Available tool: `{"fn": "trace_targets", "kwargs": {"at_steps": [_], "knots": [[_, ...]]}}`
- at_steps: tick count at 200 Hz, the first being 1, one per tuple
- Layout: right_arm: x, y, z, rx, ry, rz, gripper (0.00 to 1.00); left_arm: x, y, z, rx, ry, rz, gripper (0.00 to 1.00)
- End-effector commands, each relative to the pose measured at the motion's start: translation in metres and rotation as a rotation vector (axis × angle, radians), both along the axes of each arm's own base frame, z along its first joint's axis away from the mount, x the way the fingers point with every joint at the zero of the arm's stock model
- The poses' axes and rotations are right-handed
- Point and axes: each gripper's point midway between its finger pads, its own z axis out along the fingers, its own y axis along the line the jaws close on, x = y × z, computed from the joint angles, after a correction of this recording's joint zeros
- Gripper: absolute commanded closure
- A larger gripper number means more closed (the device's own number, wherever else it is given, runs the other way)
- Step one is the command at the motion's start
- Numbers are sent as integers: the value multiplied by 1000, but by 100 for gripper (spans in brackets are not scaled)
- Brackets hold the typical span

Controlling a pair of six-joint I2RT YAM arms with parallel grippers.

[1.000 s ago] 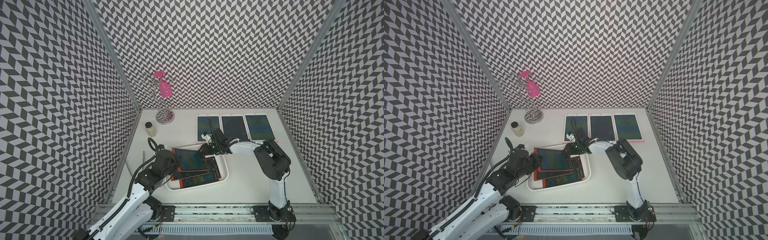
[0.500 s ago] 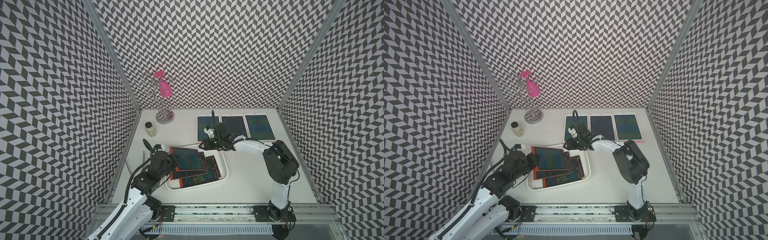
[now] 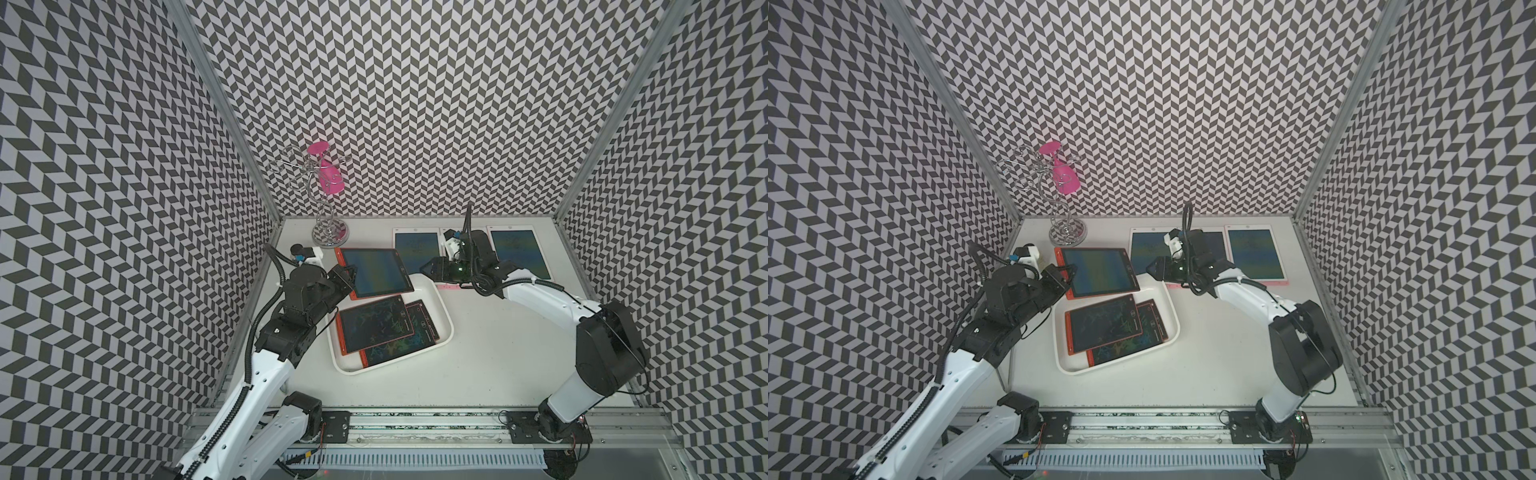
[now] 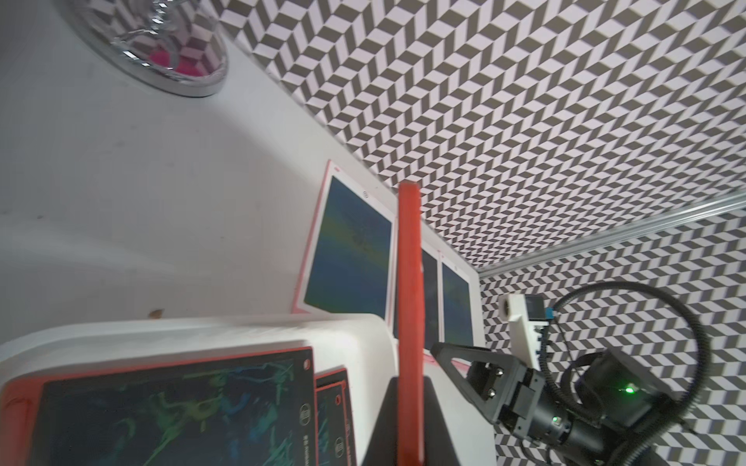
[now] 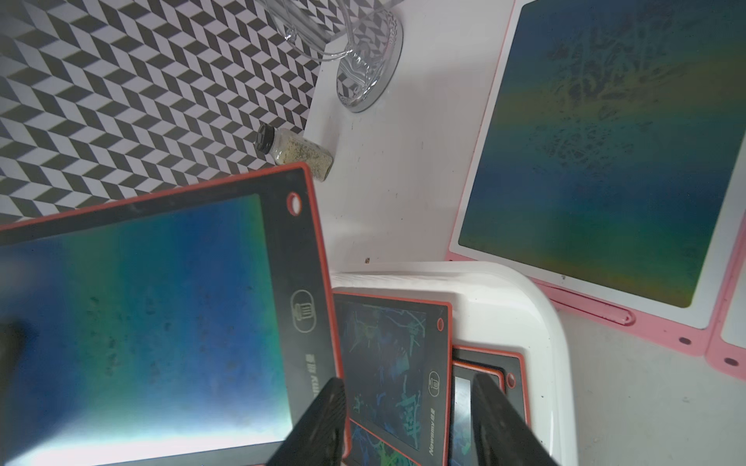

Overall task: Take out the writing tablet from the storage box
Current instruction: Pick up the writing tablet from the storage box.

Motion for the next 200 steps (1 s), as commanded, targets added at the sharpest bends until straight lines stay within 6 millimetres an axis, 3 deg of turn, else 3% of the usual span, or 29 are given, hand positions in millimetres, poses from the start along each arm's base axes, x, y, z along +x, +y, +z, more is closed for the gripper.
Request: {"fn": "trace_targets", "kwargs": {"at_steps": [1, 27, 77, 154, 200], "knots": [[-1, -11, 22, 86, -34, -29, 48, 11, -11, 33, -96, -128, -35, 100], [-3, -24, 23, 138, -50, -57, 48, 21, -11, 27, -196, -158, 1, 100], [-26, -21, 17, 266, -52, -23, 50, 22, 0, 6, -371, -176, 99, 100], [-54, 12, 32, 429, -48, 70, 52, 29, -2, -13, -433, -135, 112, 100], [-64, 27, 47, 490, -73, 103, 53, 31, -5, -13, -443, -134, 104, 100]]}}
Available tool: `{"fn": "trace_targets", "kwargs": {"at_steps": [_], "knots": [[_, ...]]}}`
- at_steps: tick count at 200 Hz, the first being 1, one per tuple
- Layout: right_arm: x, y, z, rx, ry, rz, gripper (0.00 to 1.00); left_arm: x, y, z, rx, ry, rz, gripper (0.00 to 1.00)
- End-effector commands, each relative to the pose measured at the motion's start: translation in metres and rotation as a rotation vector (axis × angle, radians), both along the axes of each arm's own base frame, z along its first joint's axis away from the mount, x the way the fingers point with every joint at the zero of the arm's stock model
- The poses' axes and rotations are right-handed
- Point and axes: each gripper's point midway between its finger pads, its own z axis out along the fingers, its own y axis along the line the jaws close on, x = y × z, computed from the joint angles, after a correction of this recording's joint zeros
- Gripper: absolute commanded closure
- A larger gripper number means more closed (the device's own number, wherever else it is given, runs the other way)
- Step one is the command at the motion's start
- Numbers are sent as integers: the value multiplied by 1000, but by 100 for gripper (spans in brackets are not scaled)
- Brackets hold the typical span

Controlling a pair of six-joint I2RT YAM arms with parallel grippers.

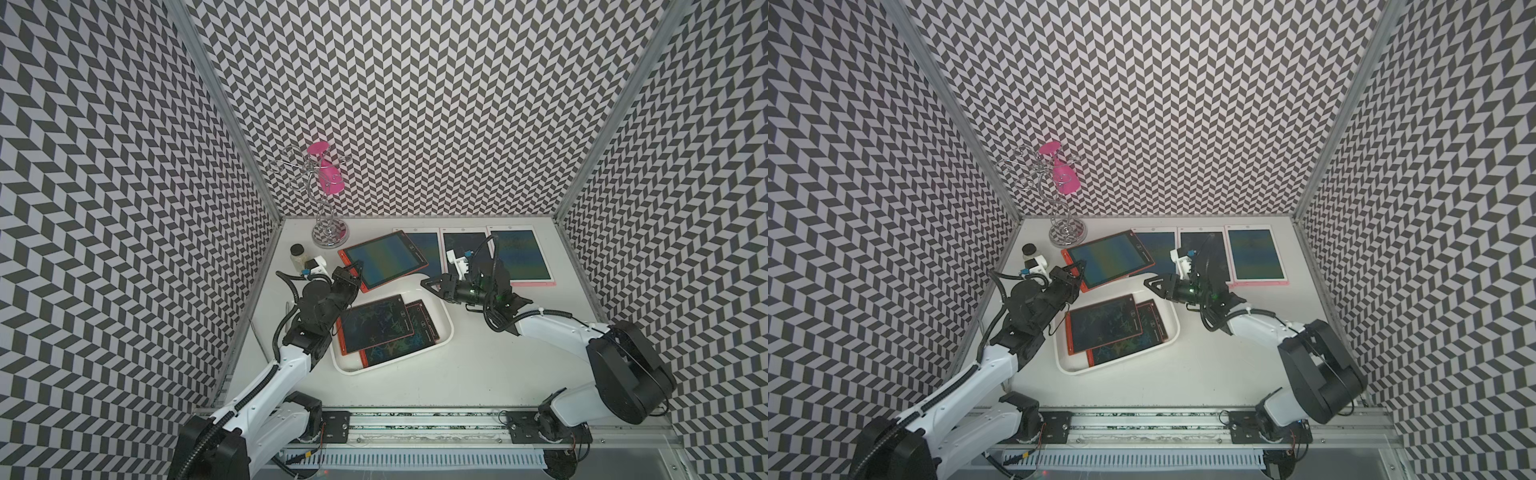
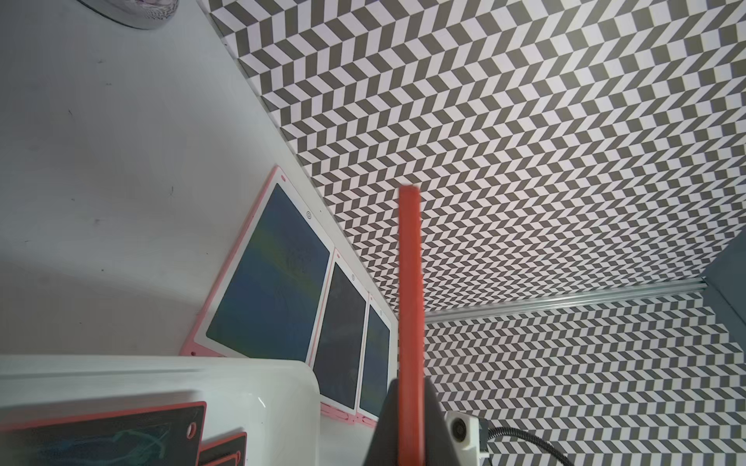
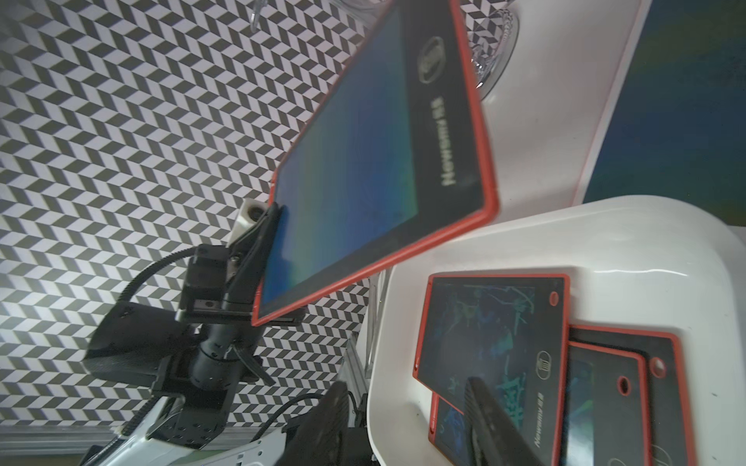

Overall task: Take out the writing tablet from the storage box
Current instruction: Pick up the writing tablet from the storage box.

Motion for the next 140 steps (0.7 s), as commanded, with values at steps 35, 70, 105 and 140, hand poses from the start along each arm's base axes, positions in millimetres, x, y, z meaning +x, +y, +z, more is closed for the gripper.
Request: {"fn": "trace_targets", "kwargs": {"at_steps": [35, 70, 105, 140], "knots": [[0, 13, 22, 88, -39, 13, 53, -1, -2, 23, -72, -82, -6, 100], [-4, 19, 30, 141, -43, 33, 55, 1, -10, 16, -93, -67, -38, 100], [-4, 22, 40, 152, -63, 33, 55, -1, -11, 15, -102, -71, -49, 100], [1, 25, 34, 142, -32, 33, 56, -6, -13, 15, -122, -77, -55, 100]]}}
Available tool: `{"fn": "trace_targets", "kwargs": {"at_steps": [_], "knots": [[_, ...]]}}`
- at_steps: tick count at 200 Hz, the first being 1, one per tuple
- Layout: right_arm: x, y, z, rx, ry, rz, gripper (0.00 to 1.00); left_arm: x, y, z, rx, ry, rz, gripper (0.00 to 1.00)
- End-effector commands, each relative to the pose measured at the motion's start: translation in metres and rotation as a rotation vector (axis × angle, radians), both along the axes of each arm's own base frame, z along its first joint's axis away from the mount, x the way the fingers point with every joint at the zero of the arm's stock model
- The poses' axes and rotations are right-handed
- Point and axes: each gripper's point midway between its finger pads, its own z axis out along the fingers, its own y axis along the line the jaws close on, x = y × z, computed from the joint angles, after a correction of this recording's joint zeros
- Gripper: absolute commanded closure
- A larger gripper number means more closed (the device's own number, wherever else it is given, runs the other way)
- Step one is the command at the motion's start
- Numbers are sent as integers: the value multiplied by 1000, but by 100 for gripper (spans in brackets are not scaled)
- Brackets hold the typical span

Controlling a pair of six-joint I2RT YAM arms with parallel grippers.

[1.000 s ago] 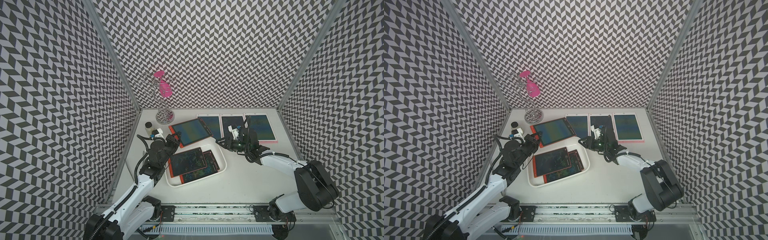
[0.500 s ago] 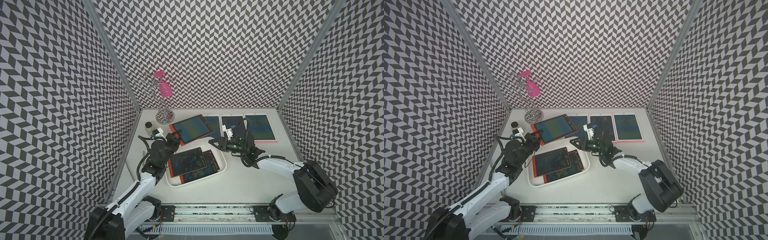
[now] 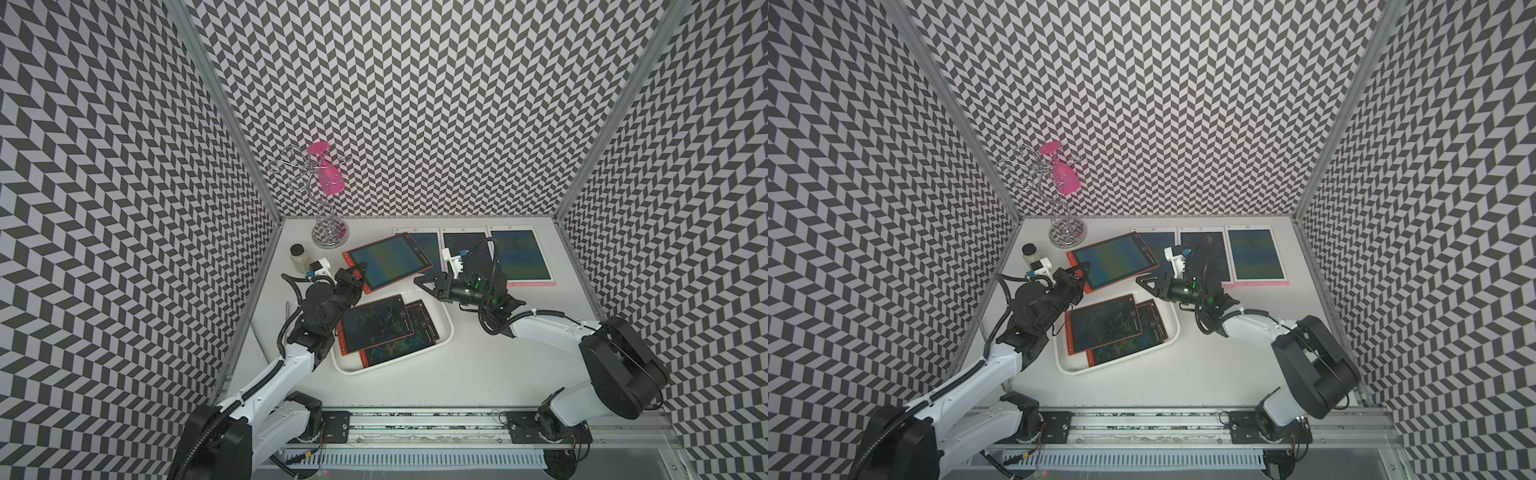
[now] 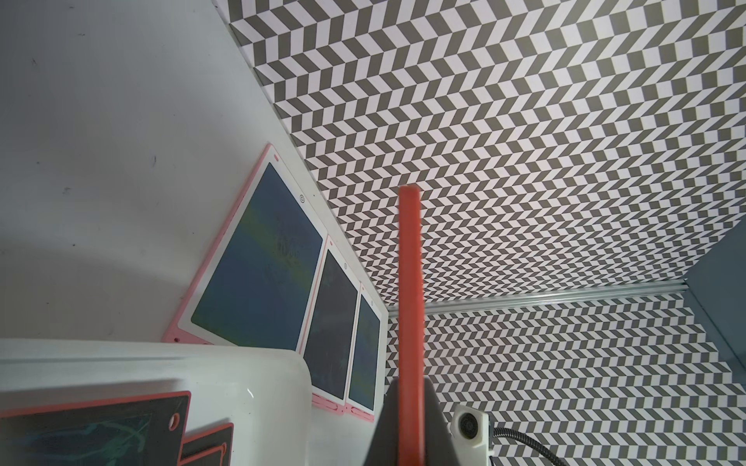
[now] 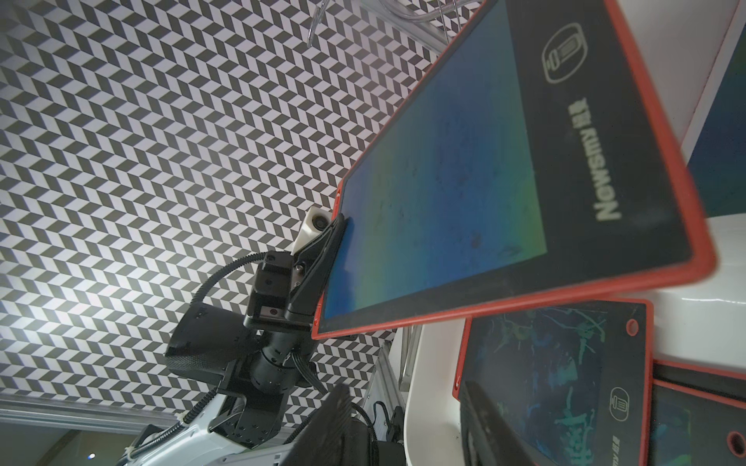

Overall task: Take out the writing tablet from the storage box
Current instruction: Pick up the writing tablet from the storage box, then place the writing tablet at the center of the board.

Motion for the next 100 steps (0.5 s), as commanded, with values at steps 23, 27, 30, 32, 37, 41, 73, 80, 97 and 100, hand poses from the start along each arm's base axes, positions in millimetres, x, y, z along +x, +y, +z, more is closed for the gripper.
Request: {"fn": "trace_targets", "kwargs": {"at_steps": [23, 27, 30, 32, 37, 41, 73, 80, 97, 100], "knots": [[6, 11, 17, 47, -30, 14, 56, -8, -8, 22, -71, -75, -28, 100], [6, 12, 17, 46, -32, 16, 57, -8, -8, 22, -70, -75, -30, 100], [5, 13, 18, 48, -35, 19, 57, -8, -9, 22, -71, -76, -32, 100], [6, 13, 18, 50, -36, 19, 57, -8, -9, 22, -72, -75, -33, 100], [5, 13, 20, 55, -41, 21, 57, -8, -9, 22, -72, -75, -34, 100], [5, 13, 21, 58, -43, 21, 57, -8, -10, 22, -72, -77, -36, 100], [9, 16, 25, 61, -54, 22, 57, -10, -14, 21, -76, -73, -48, 100], [10, 17, 27, 65, -59, 22, 57, -10, -15, 20, -78, -72, -49, 100], [12, 20, 31, 70, -66, 29, 57, -12, -15, 20, -87, -73, -51, 100], [13, 20, 33, 71, -70, 28, 57, -12, -15, 20, -87, -73, -51, 100]]}}
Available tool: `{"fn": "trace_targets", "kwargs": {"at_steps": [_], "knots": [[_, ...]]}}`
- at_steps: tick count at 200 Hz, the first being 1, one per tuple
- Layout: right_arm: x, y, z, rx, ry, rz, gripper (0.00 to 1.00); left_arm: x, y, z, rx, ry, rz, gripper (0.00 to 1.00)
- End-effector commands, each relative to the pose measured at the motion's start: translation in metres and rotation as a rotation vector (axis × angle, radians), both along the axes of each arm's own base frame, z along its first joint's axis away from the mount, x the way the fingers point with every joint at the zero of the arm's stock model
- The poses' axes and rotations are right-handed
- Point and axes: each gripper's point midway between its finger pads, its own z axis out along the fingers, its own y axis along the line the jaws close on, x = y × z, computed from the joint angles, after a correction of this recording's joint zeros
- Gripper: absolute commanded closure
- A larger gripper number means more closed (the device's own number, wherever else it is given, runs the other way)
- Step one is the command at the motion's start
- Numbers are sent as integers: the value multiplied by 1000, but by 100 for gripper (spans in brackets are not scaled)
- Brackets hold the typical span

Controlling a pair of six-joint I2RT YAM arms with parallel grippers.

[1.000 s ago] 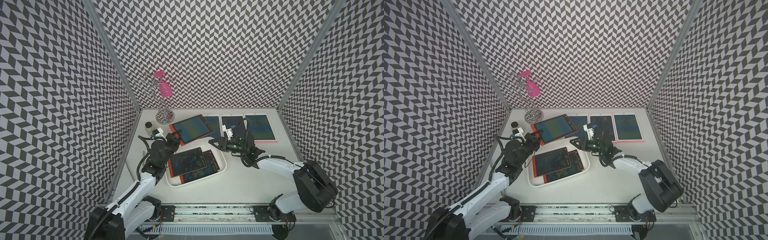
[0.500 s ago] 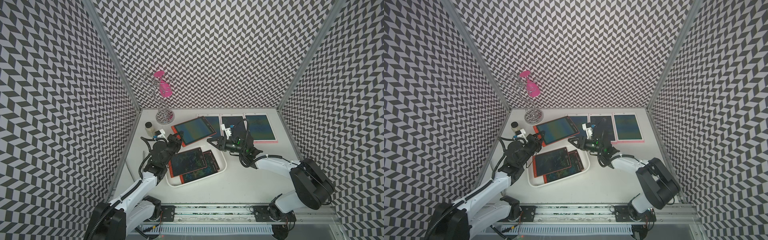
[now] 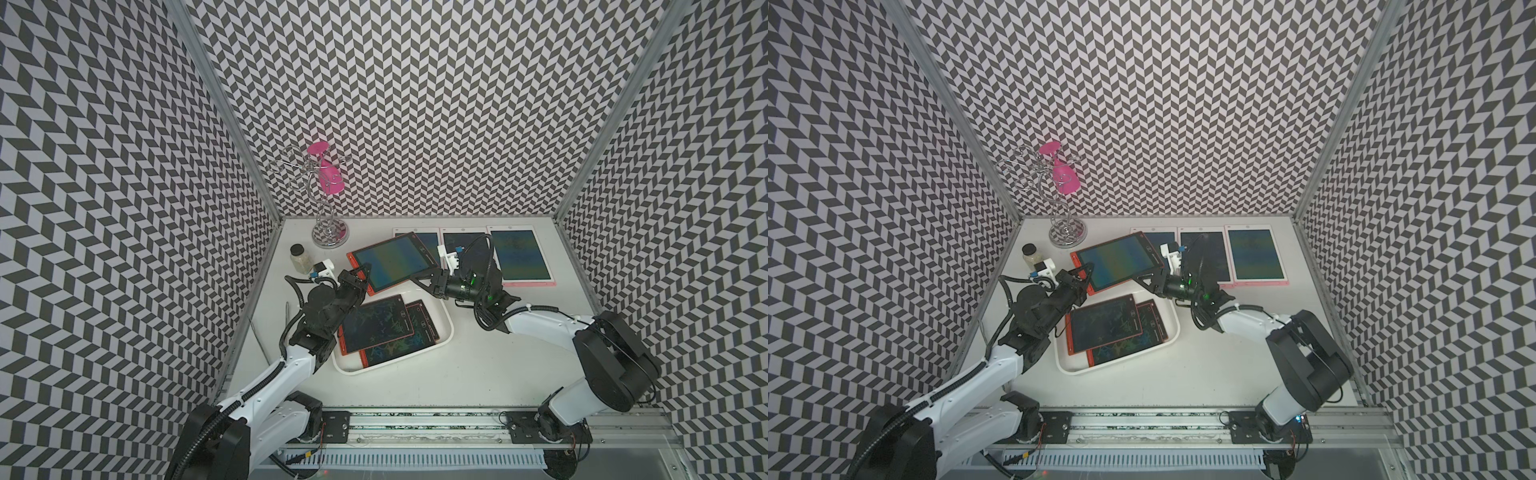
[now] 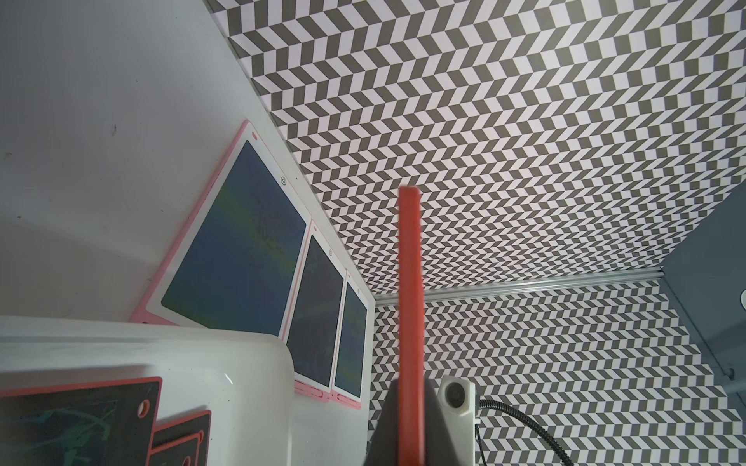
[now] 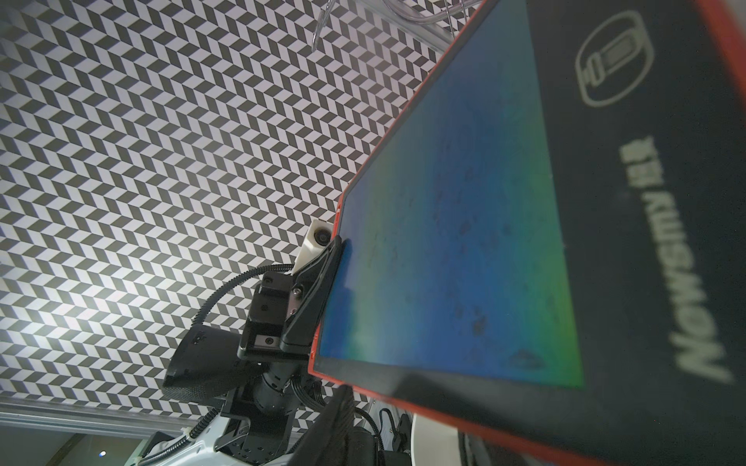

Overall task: Take out the writing tablet from the storage box
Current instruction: Place the writing tablet at the center of the board.

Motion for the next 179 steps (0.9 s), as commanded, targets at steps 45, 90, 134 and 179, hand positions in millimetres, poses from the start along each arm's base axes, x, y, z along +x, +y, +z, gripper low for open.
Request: {"fn": "trace_targets", "kwargs": {"at_steps": [45, 90, 134, 179], "knots": [[13, 15, 33, 77, -79, 26, 61, -4, -10, 12, -61, -44, -42, 100], [22, 18, 41, 83, -106, 9, 63, -7, -17, 6, -61, -22, -65, 100], [33, 19, 49, 90, -122, -30, 69, -10, -22, -2, -38, 6, -86, 100], [46, 18, 47, 51, -137, -78, 75, -16, -27, -9, -18, 11, -112, 100]]}}
